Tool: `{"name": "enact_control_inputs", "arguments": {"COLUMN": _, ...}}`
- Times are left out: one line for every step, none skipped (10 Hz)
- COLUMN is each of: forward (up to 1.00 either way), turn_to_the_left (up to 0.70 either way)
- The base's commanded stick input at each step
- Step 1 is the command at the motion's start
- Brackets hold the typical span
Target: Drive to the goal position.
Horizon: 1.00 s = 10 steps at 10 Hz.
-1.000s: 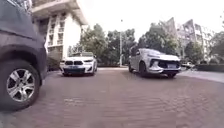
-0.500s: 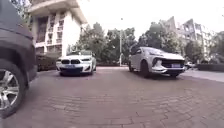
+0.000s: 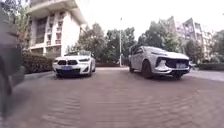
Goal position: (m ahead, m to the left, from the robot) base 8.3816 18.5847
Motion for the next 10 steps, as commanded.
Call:
{"name": "enact_control_inputs", "arguments": {"forward": 0.7, "turn_to_the_left": 0.0}}
{"name": "enact_control_inputs", "arguments": {"forward": 0.7, "turn_to_the_left": 0.0}}
{"name": "enact_control_inputs", "arguments": {"forward": 0.7, "turn_to_the_left": 0.0}}
{"name": "enact_control_inputs", "arguments": {"forward": 0.7, "turn_to_the_left": 0.0}}
{"name": "enact_control_inputs", "arguments": {"forward": 0.7, "turn_to_the_left": 0.0}}
{"name": "enact_control_inputs", "arguments": {"forward": 0.7, "turn_to_the_left": 0.0}}
{"name": "enact_control_inputs", "arguments": {"forward": 0.7, "turn_to_the_left": 0.0}}
{"name": "enact_control_inputs", "arguments": {"forward": 0.7, "turn_to_the_left": 0.0}}
{"name": "enact_control_inputs", "arguments": {"forward": 0.7, "turn_to_the_left": 0.0}}
{"name": "enact_control_inputs", "arguments": {"forward": 0.7, "turn_to_the_left": 0.0}}
